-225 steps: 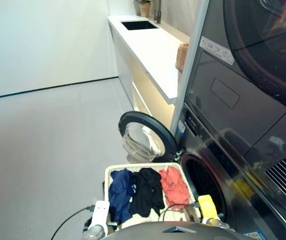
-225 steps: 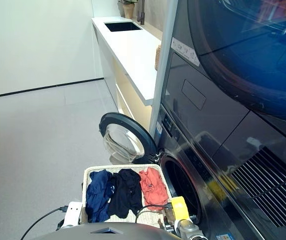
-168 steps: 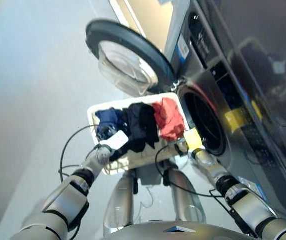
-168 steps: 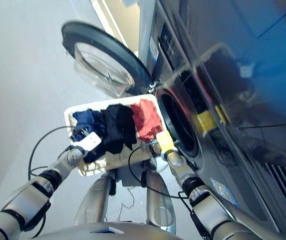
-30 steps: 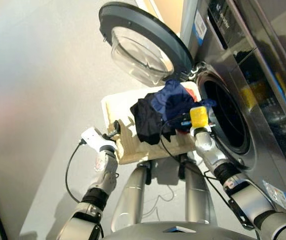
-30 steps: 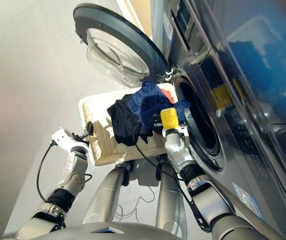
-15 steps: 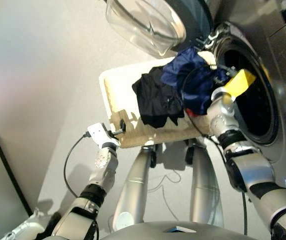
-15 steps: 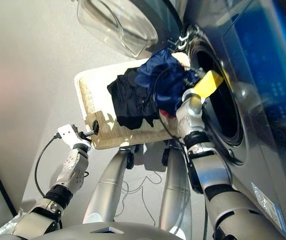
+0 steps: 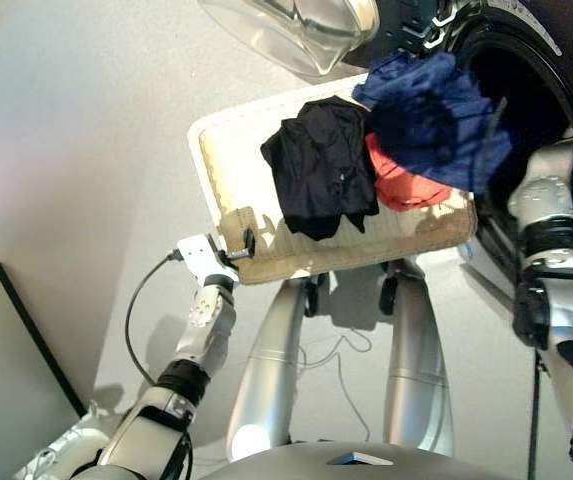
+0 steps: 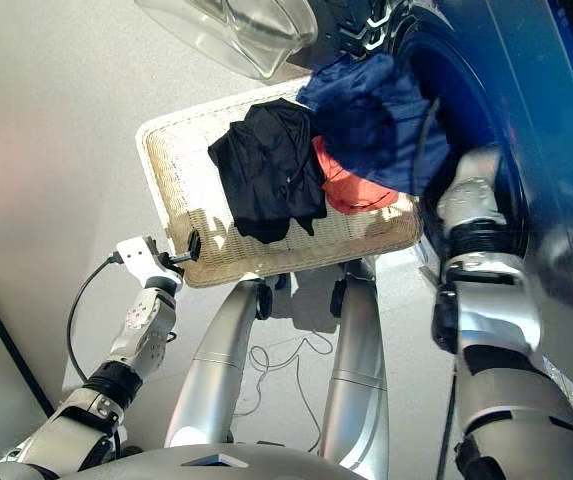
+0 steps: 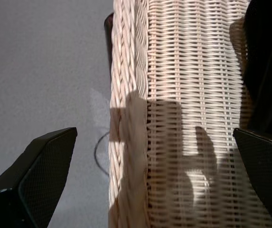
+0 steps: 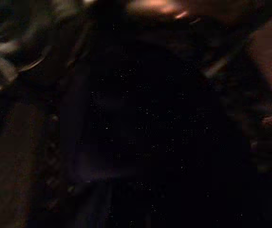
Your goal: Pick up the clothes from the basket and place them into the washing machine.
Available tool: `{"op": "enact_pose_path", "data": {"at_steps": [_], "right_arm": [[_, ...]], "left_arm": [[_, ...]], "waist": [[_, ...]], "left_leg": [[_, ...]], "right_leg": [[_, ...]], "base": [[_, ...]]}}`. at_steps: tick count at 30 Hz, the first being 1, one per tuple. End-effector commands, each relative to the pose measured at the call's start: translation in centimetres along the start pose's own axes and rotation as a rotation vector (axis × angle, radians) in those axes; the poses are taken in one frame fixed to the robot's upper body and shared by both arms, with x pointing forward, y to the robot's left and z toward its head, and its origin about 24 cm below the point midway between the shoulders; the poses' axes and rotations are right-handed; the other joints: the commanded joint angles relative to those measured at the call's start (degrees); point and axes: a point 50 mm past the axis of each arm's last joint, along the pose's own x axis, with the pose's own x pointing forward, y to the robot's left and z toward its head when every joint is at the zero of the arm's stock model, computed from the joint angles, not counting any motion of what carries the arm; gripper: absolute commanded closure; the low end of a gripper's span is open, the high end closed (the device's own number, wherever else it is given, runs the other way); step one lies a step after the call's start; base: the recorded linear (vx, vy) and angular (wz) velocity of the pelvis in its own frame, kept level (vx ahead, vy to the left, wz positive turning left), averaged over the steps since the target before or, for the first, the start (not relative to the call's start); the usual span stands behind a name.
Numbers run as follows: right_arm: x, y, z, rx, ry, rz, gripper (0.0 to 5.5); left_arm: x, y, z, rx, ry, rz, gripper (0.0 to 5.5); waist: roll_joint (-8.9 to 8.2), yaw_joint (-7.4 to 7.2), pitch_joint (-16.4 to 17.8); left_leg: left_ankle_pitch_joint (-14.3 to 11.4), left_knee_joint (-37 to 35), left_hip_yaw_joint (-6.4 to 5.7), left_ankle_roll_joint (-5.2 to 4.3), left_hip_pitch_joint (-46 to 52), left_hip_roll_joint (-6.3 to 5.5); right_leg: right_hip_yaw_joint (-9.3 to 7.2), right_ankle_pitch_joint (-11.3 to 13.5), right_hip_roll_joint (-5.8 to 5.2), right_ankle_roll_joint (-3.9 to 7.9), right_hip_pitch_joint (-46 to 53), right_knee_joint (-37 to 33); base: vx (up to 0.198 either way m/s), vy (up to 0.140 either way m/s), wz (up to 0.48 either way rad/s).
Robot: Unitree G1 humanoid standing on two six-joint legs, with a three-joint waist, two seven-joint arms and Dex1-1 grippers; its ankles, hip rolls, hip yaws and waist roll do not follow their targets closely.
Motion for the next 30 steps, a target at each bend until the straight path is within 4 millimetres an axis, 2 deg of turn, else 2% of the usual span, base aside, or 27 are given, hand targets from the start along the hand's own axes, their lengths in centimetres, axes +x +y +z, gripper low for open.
{"op": "enact_pose_path", "data": {"at_steps": [1, 2, 3, 4, 5, 6, 10, 14, 17, 18, 19, 21, 22, 24, 27, 28, 30], "right_arm": [[0.8, 0.7, 4.2, -0.053, -0.249, 0.094, 5.5], [0.7, 0.2, 3.3, -0.086, -0.219, 0.089, 5.5], [0.7, 0.2, 3.3, -0.086, -0.216, 0.09, 5.5], [0.4, -1.0, 0.7, -0.192, -0.109, 0.101, 5.5], [0.3, -1.5, -0.7, -0.253, -0.034, 0.145, 4.14], [0.0, -1.6, -1.9, -0.282, 0.042, 0.205, 0.0], [-2.0, -2.3, -5.9, -0.473, 0.243, 0.398, 0.0], [-6.4, -2.4, -9.5, -0.626, 0.378, 0.675, 0.0], [-9.3, -2.8, -11.3, -0.717, 0.434, 0.839, 0.0], [-9.3, -2.8, -11.3, -0.717, 0.434, 0.84, 0.0], [-11.4, -2.9, -12.3, -0.781, 0.459, 0.967, 0.0], [-13.1, -3.2, -13.0, -0.836, 0.48, 1.075, 0.0], [-13.1, -3.2, -13.0, -0.837, 0.479, 1.075, 0.0], [-15.8, -3.6, -13.9, -0.872, 0.52, 1.215, 0.0], [-18.2, -4.0, -14.5, -0.881, 0.552, 1.322, 0.0], [-18.2, -4.0, -14.5, -0.881, 0.552, 1.322, 0.0], [-19.9, -3.7, -14.5, -0.897, 0.528, 1.433, 0.0]], "left_arm": [[-0.1, 1.7, 1.0, 0.053, -0.063, 0.056, 0.0], [-0.1, 1.7, 1.0, 0.048, -0.067, 0.058, 0.0], [-0.2, 1.7, 1.0, 0.049, -0.066, 0.059, 0.0], [-0.1, 1.6, 0.9, 0.049, -0.065, 0.055, 0.0], [0.0, 1.7, 1.1, 0.053, -0.068, 0.051, 0.0], [0.0, 1.5, 1.1, 0.05, -0.067, 0.038, 0.0], [0.2, 0.3, 1.2, 0.059, -0.059, -0.048, 0.0], [0.9, -1.5, 1.6, 0.053, -0.061, -0.136, 0.0], [1.4, -2.5, 2.3, 0.052, -0.088, -0.17, 0.0], [1.4, -2.5, 2.3, 0.052, -0.088, -0.169, 0.0], [1.8, -3.5, 2.9, 0.058, -0.107, -0.203, 0.0], [2.2, -4.5, 3.3, 0.071, -0.122, -0.235, 0.0], [2.2, -4.5, 3.3, 0.071, -0.122, -0.235, 0.0], [2.9, -5.8, 3.3, 0.084, -0.114, -0.255, 0.0], [3.6, -6.8, 3.2, 0.11, -0.097, -0.256, 0.0], [3.6, -6.8, 3.2, 0.11, -0.097, -0.256, 0.0], [4.1, -7.1, 3.1, 0.149, -0.082, -0.251, 0.0]], "waist": [[1.1, -3.06, -4.18], [0.98, -3.11, -4.31], [0.94, -3.15, -4.34], [0.62, -3.06, -4.51], [0.36, -2.95, -4.62], [0.17, -2.93, -4.58], [-0.34, -2.85, -4.91], [-1.04, -3.44, -4.89], [-1.43, -3.86, -4.77], [-1.42, -3.9, -4.73], [-1.77, -3.96, -4.7], [-1.99, -4.23, -4.66], [-1.99, -4.25, -4.62], [-2.44, -4.66, -4.55], [-2.93, -5.19, -4.53], [-2.93, -5.19, -4.52], [-3.33, -5.7, -4.32]], "left_leg": [[0.38, -4.64, -1.36, 0.82, 1.31, -0.29], [0.5, -5.14, -1.29, 0.79, 1.52, -0.28], [0.58, -5.3, -1.28, 0.78, 1.62, -0.28], [0.65, -5.92, -1.12, 0.7, 1.95, -0.1], [0.75, -6.22, -1.01, 0.61, 2.09, -0.05], [0.88, -6.25, -0.9, 0.55, 2.05, 0.05], [1.47, -7.22, -0.72, 0.33, 2.5, 0.22], [2.33, -8.86, -0.55, 0.17, 3.96, 0.29], [2.99, -10.54, -0.33, 0.09, 5.34, 0.14], [3.03, -10.62, -0.34, 0.09, 5.44, 0.13], [3.47, -11.6, -0.26, 0.09, 6.25, 0.05], [3.87, -12.5, -0.21, 0.07, 7.07, -0.05], [3.89, -12.54, -0.21, 0.07, 7.13, -0.05], [4.37, -13.48, -0.43, 0.08, 8.07, -0.14], [4.62, -13.96, -0.5, 0.15, 8.45, -0.11], [4.62, -13.97, -0.5, 0.15, 8.46, -0.11], [4.57, -13.73, -0.32, 0.17, 8.23, 0.08]], "right_leg": [[-1.67, -3.62, 2.18, 2.29, 4.31, -1.95], [-1.7, -3.44, 2.22, 2.26, 4.54, -2.44], [-1.69, -3.36, 2.23, 2.25, 4.63, -2.59], [-1.73, -3.0, 2.18, 2.18, 5.0, -3.42], [-1.73, -2.71, 2.17, 2.13, 5.14, -3.81], [-1.74, -2.44, 2.15, 2.05, 5.24, -4.13], [-1.9, -1.69, 2.13, 1.89, 6.25, -5.6], [-2.11, -0.94, 2.09, 1.89, 7.95, -7.44], [-2.32, -0.28, 2.06, 1.99, 9.33, -9.09], [-2.33, -0.26, 2.05, 1.99, 9.42, -9.14], [-2.48, 0.13, 1.95, 2.13, 10.3, -10.07], [-2.5, 0.51, 1.92, 2.25, 11.15, -11.17], [-2.5, 0.52, 1.91, 2.25, 11.2, -11.19], [-2.49, 0.83, 1.93, 2.41, 12.12, -12.16], [-2.53, 0.98, 1.98, 2.49, 12.71, -12.88], [-2.53, 0.98, 1.98, 2.49, 12.72, -12.89], [-2.47, 0.98, 2.08, 2.49, 12.75, -13.08]], "base": [[0.0, 0.0, 0.0], [0.0, 0.0, 0.0], [0.0, 0.0, 0.0], [0.0, 0.0, 0.0], [0.0, 0.0, 0.0], [0.0, 0.0, 0.0], [0.0, 0.0, 0.0], [0.0, 0.0, 0.0], [0.0, 0.0, 0.0], [0.0, 0.0, 0.0], [0.0, 0.0, 0.0], [0.0, 0.0, 0.0], [0.0, 0.0, 0.0], [0.0, 0.0, 0.0], [0.0, 0.0, 0.0], [0.0, 0.0, 0.0], [0.0, 0.0, 0.0]]}}
